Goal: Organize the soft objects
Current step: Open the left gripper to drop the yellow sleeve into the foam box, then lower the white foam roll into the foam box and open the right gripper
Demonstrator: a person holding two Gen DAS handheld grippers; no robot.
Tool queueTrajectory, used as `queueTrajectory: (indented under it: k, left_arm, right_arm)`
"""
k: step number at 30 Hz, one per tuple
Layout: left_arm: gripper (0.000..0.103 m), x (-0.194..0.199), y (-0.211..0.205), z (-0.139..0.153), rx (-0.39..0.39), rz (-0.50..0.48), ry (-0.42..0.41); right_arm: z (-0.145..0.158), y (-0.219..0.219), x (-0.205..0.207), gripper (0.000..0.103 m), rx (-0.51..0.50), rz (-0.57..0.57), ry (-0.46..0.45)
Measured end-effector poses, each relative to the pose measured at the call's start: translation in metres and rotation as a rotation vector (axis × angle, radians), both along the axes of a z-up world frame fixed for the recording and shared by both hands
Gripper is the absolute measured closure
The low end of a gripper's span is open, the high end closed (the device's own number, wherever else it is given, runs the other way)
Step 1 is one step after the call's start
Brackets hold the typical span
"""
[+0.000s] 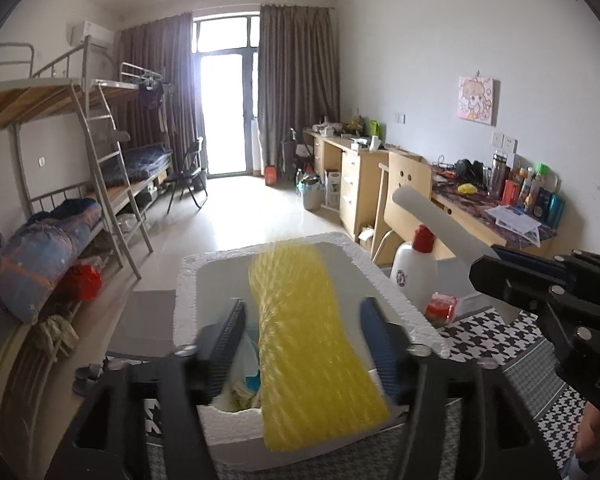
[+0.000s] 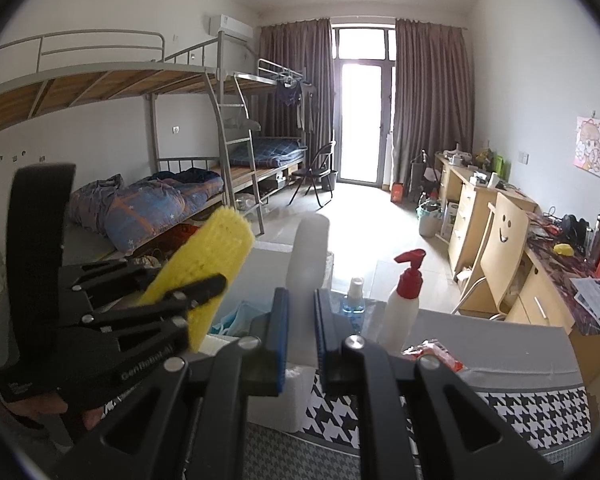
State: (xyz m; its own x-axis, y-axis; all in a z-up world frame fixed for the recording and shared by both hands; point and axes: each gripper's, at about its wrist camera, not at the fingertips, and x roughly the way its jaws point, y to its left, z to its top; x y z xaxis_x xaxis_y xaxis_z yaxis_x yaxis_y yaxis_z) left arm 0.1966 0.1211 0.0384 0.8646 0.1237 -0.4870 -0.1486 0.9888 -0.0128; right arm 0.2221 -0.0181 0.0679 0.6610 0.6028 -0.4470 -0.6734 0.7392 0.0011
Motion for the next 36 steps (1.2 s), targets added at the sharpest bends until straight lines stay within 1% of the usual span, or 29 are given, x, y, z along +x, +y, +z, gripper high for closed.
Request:
queueTrajectory:
  k: [2,4,5,7,9,11,13,23,36]
  left_arm:
    - [0.034,-0.002,0.003,0.001,0.015,0.015,0.002]
    - [0.024,-0.005,0.004,0.002,0.014,0.028,-0.007]
    - [0.022,-0.008,0.006,0.004,0.012,0.035,-0.016]
    - [0.014,-0.011,0.009,0.006,0.008,0.054,-0.032]
    - [0.011,-0.015,0.012,0.008,0.010,0.075,-0.045]
    - [0.011,-0.015,0.014,0.010,0.007,0.080,-0.048]
    - [0.007,-0.018,0.017,0.011,0.007,0.093,-0.054]
    - [0.006,-0.026,0.024,0.014,0.019,0.121,-0.066]
    - [0.006,-0.037,0.042,0.009,0.007,0.176,-0.068]
  right_arm:
    - [-0.001,0.003,0.003,0.088,-0.005,0.000,0.004]
    - [-0.002,0.004,0.005,0.088,-0.005,0.001,0.011]
    - [-0.002,0.006,0.006,0.088,-0.005,0.002,0.015]
    - [-0.001,0.007,0.007,0.088,-0.007,0.012,0.015]
    - [-0.001,0.010,0.006,0.088,-0.008,0.018,0.013]
    - [-0.001,0.011,0.007,0.088,-0.009,0.021,0.013]
    - [-0.001,0.011,0.009,0.088,-0.009,0.024,0.014]
    - [-0.002,0.015,0.010,0.088,-0.012,0.049,0.014]
    - [-0.006,0.027,0.005,0.087,-0.022,0.099,0.023]
